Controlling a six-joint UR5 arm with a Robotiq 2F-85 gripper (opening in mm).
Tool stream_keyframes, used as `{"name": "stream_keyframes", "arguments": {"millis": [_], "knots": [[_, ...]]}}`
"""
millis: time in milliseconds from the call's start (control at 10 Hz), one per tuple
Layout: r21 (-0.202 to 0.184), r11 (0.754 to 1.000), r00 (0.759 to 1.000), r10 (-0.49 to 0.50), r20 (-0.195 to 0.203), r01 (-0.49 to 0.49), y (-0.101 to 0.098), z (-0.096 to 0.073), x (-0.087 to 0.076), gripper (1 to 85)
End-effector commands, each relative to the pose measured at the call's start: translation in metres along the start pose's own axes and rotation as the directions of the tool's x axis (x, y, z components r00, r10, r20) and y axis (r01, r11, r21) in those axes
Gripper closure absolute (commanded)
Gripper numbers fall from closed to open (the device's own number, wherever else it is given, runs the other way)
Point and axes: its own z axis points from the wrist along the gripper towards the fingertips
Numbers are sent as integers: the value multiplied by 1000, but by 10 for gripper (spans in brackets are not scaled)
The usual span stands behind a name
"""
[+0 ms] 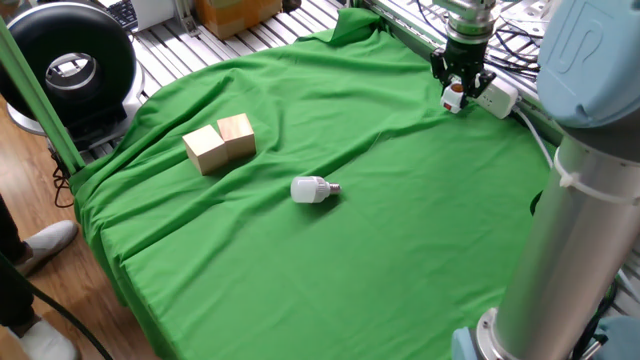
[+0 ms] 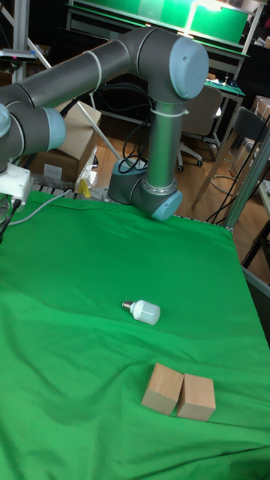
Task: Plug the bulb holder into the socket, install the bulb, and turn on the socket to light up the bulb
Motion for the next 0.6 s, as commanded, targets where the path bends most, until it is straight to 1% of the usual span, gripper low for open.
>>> {"name": "stream_keyframes", "arguments": {"millis": [0, 300, 500], "knots": [[3, 1000, 1000, 15, 14, -15, -1, 2, -9, 847], [4, 1000, 1000, 8, 0, -8, 1, 1, -2, 847], [7, 1000, 1000, 1, -2, -1, 0, 1, -1, 847]]}}
